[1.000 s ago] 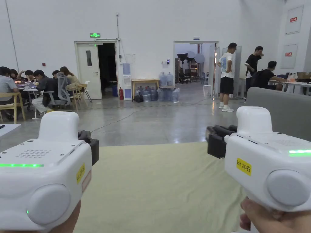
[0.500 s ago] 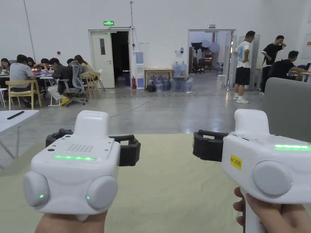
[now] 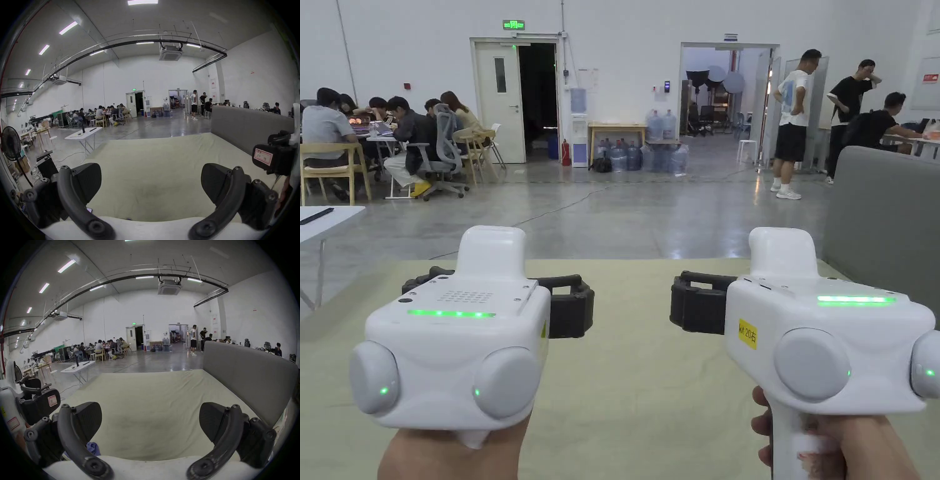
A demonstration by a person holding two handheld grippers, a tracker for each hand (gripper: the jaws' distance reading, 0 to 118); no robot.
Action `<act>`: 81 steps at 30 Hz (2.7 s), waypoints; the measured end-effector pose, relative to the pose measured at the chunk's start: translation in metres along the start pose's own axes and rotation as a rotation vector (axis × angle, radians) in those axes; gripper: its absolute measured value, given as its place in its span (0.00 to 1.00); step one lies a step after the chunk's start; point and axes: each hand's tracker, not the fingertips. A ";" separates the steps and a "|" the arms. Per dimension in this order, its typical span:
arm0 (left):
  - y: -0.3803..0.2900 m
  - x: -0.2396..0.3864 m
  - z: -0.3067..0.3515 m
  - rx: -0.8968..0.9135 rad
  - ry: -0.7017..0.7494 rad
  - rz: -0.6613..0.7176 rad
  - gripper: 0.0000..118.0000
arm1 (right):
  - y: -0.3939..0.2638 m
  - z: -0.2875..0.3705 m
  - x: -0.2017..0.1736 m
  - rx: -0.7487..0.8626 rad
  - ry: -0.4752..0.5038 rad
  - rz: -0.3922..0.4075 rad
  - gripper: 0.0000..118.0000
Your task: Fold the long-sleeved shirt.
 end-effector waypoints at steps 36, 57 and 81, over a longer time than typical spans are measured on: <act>-0.004 -0.013 -0.003 -0.035 -0.003 0.032 1.00 | -0.010 -0.005 -0.002 -0.032 -0.012 0.007 1.00; -0.006 -0.007 -0.003 -0.045 -0.042 0.039 1.00 | -0.014 -0.007 0.001 -0.047 -0.008 -0.005 1.00; -0.014 -0.002 -0.012 -0.066 -0.066 0.042 1.00 | -0.024 -0.018 0.003 -0.079 0.007 -0.029 1.00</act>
